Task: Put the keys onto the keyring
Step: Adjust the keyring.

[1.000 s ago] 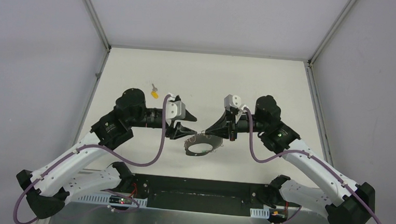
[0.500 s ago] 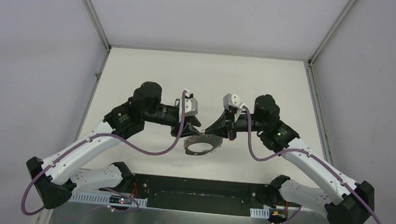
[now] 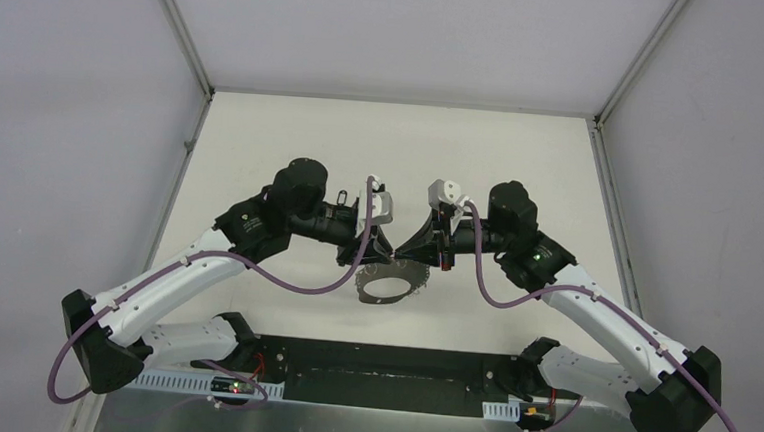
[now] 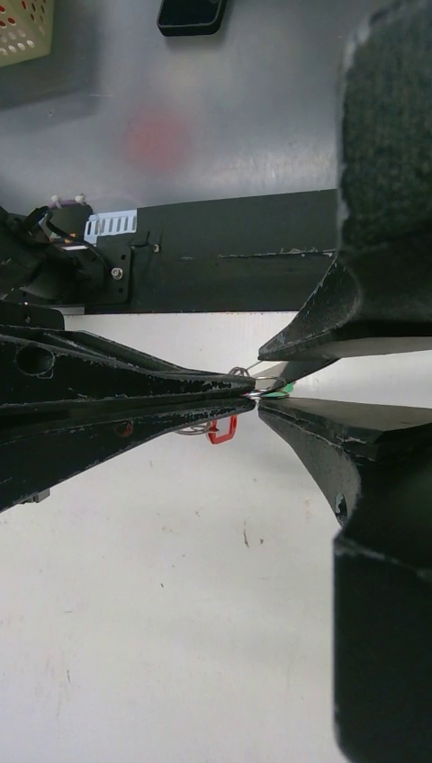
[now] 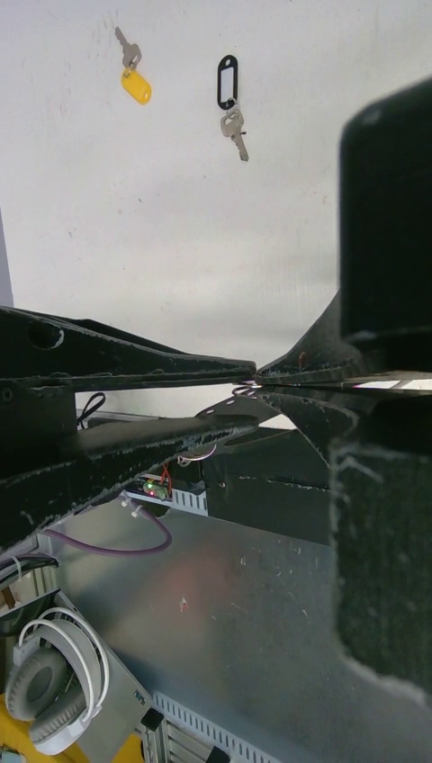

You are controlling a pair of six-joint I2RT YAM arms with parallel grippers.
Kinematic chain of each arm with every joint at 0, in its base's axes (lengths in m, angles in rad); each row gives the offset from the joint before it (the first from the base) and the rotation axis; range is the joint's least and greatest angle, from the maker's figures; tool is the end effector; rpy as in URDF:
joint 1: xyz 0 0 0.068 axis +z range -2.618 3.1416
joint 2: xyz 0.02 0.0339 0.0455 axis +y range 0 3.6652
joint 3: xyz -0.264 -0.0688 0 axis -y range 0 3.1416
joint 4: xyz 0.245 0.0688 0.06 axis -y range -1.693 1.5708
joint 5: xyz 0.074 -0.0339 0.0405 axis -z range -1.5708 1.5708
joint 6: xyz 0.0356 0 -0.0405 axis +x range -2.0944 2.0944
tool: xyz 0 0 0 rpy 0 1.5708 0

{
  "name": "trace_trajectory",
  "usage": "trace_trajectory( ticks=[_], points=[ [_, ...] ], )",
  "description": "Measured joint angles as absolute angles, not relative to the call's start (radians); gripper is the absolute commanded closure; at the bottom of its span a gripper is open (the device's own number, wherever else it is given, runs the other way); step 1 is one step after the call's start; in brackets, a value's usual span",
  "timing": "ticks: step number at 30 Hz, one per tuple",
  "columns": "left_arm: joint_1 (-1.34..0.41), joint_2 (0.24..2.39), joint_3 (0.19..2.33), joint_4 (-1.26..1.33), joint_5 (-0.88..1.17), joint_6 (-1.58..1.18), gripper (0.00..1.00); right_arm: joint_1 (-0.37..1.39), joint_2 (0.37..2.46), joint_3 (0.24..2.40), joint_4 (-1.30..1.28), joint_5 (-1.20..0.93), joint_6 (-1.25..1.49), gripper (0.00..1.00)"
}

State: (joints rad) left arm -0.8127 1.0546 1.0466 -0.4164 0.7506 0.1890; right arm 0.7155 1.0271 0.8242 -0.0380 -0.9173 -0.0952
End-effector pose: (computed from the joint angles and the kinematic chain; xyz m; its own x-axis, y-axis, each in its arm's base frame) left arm 0.1380 -0.1810 0.3599 -0.0980 0.3034 -0.9478 0.9945 -0.0057 -0.1047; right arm 0.1538 0.1711 0.3260 -0.0860 -0.1513 -0.9847 -0.9934 -0.0616 0.0963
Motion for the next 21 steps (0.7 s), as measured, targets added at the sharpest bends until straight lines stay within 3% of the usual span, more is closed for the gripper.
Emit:
trace_trajectory(
  ticks=[6, 12, 17, 21],
  points=[
    [-0.813, 1.061, 1.047, -0.411, 0.735, 0.190, 0.84, 0.716, 1.027, 0.826, -0.044, -0.915, -0.095, 1.00],
    [-0.819, 1.066, 1.047, -0.410, 0.709, 0.194, 1.00, 0.717, 1.027, 0.826, -0.050, -0.918, -0.088, 1.00],
    [-0.819, 1.067, 1.047, -0.410, 0.706, 0.195, 1.00, 0.717, 1.028, 0.826, -0.051, -0.916, -0.085, 1.00],
    [-0.820, 1.067, 1.047, -0.409, 0.700, 0.190, 1.00, 0.717, 1.028, 0.831, -0.058, -0.913, -0.082, 0.65]
  ],
)
